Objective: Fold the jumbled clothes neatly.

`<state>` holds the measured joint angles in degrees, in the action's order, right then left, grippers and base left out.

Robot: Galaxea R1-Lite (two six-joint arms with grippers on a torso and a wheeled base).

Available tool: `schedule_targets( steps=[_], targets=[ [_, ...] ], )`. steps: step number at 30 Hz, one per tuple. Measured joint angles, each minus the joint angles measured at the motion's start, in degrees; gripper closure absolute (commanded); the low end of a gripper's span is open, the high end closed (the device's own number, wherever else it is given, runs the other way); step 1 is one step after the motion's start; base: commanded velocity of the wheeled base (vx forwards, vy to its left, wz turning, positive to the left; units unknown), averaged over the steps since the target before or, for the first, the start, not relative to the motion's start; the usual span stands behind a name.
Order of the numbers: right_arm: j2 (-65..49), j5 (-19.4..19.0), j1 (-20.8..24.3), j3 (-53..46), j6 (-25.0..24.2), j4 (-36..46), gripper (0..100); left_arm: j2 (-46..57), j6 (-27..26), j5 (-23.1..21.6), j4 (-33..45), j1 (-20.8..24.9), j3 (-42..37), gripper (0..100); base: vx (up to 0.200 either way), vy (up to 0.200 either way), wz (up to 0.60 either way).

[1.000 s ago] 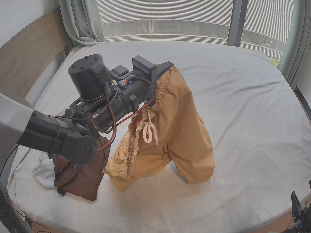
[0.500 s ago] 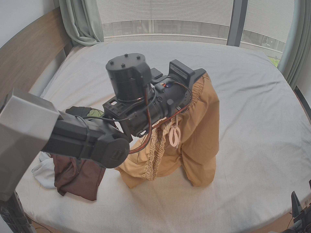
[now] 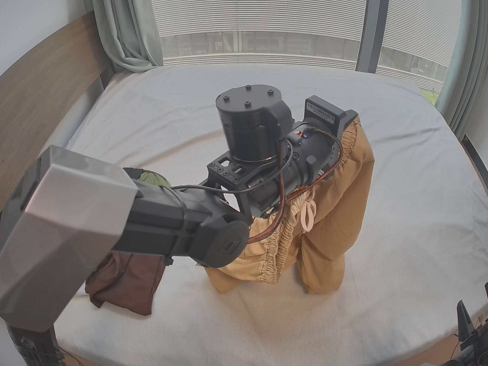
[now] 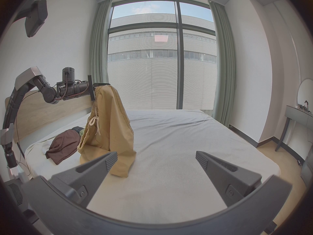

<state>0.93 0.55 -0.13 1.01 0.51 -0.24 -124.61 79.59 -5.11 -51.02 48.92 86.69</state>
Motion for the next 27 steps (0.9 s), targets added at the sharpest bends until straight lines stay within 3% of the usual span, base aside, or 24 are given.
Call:
schedule_targets(
  steps=[5, 12, 20, 27],
  targets=[
    [0.0, 0.0, -0.05, 0.0, 0.0, 0.0, 0, -0.13, 4.85, 0.11, -0.27, 0.55, 2.15, 100, 0.0, 0.0, 0.0],
    [0.0, 0.02, -0.05, 0.0, 0.0, 0.02, 0, 0.16, 4.95, 2.88, -1.17, -3.0, 0.28, 100, 0.0, 0.0, 0.0],
    [0.0, 0.02, -0.02, 0.0, 0.0, 0.02, 0, 1.38, -1.21, 3.36, -8.77, -7.06, -9.96, 100, 0.0, 0.0, 0.0],
    [0.0, 0.02, -0.05, 0.0, 0.0, 0.0, 0, 4.72, -5.21, 0.51, -14.84, -11.85, -23.13, 100, 0.0, 0.0, 0.0]
  ],
)
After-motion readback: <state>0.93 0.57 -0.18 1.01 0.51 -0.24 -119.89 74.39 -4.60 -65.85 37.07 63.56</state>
